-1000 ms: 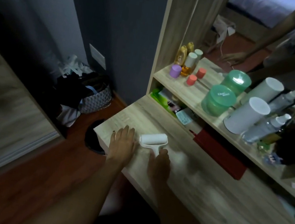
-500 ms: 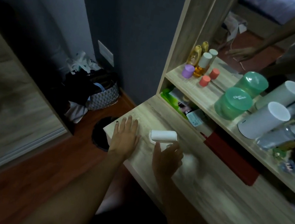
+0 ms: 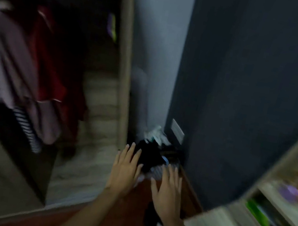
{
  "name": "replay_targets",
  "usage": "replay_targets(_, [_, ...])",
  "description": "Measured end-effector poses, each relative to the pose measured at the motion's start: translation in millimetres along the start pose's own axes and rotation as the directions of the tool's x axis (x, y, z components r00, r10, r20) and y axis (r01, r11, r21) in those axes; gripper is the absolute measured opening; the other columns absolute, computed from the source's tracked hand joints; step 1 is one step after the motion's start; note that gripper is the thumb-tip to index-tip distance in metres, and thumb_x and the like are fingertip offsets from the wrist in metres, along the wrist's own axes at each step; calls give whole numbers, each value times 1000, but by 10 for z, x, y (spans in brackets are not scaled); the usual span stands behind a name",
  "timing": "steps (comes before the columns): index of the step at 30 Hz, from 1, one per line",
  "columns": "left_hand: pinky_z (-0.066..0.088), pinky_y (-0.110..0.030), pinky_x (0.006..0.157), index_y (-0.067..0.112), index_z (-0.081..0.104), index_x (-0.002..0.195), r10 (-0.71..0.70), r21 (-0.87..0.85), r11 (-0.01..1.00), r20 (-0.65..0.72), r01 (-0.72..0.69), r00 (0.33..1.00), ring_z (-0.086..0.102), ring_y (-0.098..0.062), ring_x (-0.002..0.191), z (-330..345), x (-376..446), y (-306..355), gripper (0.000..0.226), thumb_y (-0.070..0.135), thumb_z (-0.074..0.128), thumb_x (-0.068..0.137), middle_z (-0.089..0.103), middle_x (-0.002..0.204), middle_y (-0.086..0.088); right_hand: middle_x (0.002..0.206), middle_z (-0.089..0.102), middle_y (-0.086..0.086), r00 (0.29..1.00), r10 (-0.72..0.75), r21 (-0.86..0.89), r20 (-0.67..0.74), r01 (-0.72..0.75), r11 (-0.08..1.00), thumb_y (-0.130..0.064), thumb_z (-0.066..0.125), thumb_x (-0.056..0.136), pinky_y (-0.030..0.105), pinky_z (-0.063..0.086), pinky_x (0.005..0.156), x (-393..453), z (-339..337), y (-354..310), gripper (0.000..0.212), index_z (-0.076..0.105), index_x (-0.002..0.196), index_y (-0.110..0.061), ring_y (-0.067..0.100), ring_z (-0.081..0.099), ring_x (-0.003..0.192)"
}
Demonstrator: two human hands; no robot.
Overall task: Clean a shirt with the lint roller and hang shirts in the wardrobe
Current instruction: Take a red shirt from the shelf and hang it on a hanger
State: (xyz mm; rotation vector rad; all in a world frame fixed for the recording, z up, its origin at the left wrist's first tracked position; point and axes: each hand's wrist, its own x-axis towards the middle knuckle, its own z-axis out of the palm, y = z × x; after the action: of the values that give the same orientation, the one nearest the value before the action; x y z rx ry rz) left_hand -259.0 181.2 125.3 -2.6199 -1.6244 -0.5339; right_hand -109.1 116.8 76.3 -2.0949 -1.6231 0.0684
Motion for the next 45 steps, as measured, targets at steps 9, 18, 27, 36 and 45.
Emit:
replay_targets(9, [32, -40, 108, 20, 43, 137, -57, 145, 983, -365, 117, 929, 43, -26, 133, -1557, 686, -2086, 54, 40, 40, 87, 46, 145, -11, 118, 69, 5, 922, -321, 152, -219, 357, 922, -59, 43, 74, 41, 56, 78, 1483, 324, -2561, 58, 45, 125, -32, 19, 42, 119])
replay_targets(18, [32, -46, 111, 17, 39, 143, 72, 208, 975, -620, 75, 781, 32, -29, 141, -3705, 2032, -2963, 58, 43, 35, 92, 34, 152, -12, 145, 46, 5, 758, -449, 201, -473, 589, 783, -53, 44, 84, 44, 38, 105, 3064, -1329, -4397, 61, 49, 138, -25, 25, 34, 139])
replay_targets(27, [4, -36, 119, 19, 33, 147, 152, 341, 934, -653, 109, 742, 10, -19, 148, -4931, 3124, -3328, 55, 26, 46, 94, 22, 158, -5, 148, 38, 1, 591, -621, 44, -516, 741, 670, -32, 49, 96, 39, 27, 114, 4447, -2722, -5368, 53, 33, 146, -25, 19, 26, 141])
replay_targets(36, [8, -54, 115, 27, 50, 129, -68, 309, 915, -515, 259, 855, 51, -26, 124, -5189, 3851, -3643, 39, 25, 44, 90, 62, 126, -5, 127, 53, 3, 644, -681, -47, -348, 713, 699, -62, 55, 79, 43, 46, 94, 5155, -2596, -5740, 70, 39, 138, -29, 24, 52, 114])
replay_targets(45, [50, -39, 83, 27, 52, 123, 218, 350, 937, -607, 11, 765, 62, -26, 102, -5352, 3769, -3903, 37, 25, 51, 85, 67, 112, -3, 111, 64, 6, 744, -605, -47, -282, 619, 784, -14, 53, 82, 36, 51, 79, 5423, -2826, -5585, 37, 60, 115, -29, 23, 60, 94])
